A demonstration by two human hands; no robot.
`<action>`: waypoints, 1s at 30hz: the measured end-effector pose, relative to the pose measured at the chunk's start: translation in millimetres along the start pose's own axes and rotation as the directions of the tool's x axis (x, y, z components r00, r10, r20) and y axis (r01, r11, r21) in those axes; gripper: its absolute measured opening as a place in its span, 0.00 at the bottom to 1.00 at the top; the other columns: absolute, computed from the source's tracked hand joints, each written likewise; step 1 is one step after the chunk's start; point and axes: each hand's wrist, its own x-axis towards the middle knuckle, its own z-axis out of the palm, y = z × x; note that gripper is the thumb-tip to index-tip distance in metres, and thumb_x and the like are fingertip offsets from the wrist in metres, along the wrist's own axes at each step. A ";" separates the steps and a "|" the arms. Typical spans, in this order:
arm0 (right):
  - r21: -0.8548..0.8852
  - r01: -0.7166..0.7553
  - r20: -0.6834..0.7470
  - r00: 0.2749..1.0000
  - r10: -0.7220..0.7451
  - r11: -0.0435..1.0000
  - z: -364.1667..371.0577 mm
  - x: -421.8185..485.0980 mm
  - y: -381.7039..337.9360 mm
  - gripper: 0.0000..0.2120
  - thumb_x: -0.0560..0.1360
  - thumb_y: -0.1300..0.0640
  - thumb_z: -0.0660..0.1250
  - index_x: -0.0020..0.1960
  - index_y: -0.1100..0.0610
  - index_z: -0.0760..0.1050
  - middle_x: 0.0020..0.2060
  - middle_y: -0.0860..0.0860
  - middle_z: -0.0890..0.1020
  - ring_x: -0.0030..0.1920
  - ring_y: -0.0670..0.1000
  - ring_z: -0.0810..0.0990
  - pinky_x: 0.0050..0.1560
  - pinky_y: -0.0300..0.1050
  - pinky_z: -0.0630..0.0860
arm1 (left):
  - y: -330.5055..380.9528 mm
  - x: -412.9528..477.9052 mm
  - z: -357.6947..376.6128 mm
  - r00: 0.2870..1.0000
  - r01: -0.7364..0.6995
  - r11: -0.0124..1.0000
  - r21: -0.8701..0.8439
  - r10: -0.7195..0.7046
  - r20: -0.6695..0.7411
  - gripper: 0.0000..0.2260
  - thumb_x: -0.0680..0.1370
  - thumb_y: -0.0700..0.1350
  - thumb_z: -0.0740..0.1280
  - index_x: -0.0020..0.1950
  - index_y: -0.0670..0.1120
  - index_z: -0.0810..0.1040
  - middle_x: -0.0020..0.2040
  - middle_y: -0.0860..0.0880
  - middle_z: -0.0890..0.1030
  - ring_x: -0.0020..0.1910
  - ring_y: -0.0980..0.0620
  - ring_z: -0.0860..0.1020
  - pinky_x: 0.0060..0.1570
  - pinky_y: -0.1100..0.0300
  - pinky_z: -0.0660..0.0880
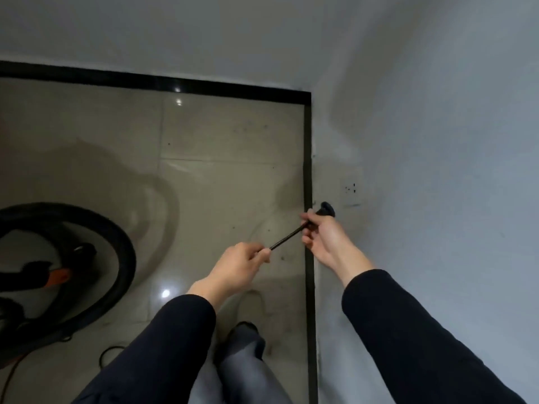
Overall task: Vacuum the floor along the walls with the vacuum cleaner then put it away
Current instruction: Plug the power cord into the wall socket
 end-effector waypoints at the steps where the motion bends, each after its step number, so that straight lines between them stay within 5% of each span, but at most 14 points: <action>1: 0.006 -0.007 -0.011 1.000 0.007 1.000 -2.9 17.2 -1.6 0.08 0.82 0.62 0.57 0.46 0.62 0.72 0.34 0.52 0.71 0.30 0.46 0.66 0.28 0.36 0.63 | -1.8 16.4 1.8 1.000 0.001 1.000 0.002 -0.001 -0.015 0.12 0.82 0.52 0.60 0.43 0.51 0.78 0.38 0.46 0.80 0.42 0.47 0.78 0.41 0.56 0.72; 10: 0.179 0.078 -0.161 0.986 -0.049 0.981 -20.2 138.7 -8.8 0.11 0.82 0.56 0.61 0.43 0.60 0.74 0.33 0.55 0.79 0.29 0.48 0.73 0.27 0.38 0.72 | -8.5 143.7 18.8 0.982 -0.131 0.986 0.099 0.143 -0.124 0.17 0.81 0.49 0.64 0.35 0.42 0.77 0.27 0.47 0.73 0.28 0.50 0.70 0.31 0.57 0.61; 15: 0.237 0.241 -0.274 0.946 -0.174 0.941 -27.1 165.4 -12.3 0.15 0.80 0.49 0.62 0.40 0.58 0.74 0.30 0.51 0.83 0.25 0.45 0.70 0.25 0.37 0.66 | -0.5 176.4 22.5 0.946 -0.261 0.953 0.152 0.284 -0.158 0.16 0.80 0.49 0.65 0.40 0.39 0.81 0.36 0.41 0.80 0.37 0.44 0.78 0.43 0.51 0.72; 20: 0.450 0.231 -0.151 0.972 -0.181 0.863 -32.6 166.8 -22.0 0.10 0.80 0.54 0.63 0.45 0.59 0.76 0.39 0.54 0.84 0.29 0.44 0.71 0.28 0.33 0.70 | 8.3 186.3 20.6 0.928 -0.265 0.949 0.172 0.300 -0.222 0.12 0.80 0.47 0.66 0.42 0.42 0.84 0.33 0.45 0.78 0.35 0.46 0.76 0.40 0.51 0.71; 30: 0.589 0.212 -0.032 0.970 -0.239 0.780 -40.5 174.3 -17.0 0.10 0.80 0.53 0.61 0.48 0.59 0.76 0.34 0.50 0.83 0.31 0.43 0.72 0.31 0.32 0.73 | 11.6 197.6 11.6 0.925 -0.289 0.936 0.201 0.327 -0.192 0.11 0.80 0.47 0.67 0.44 0.41 0.84 0.36 0.43 0.81 0.37 0.45 0.79 0.42 0.49 0.74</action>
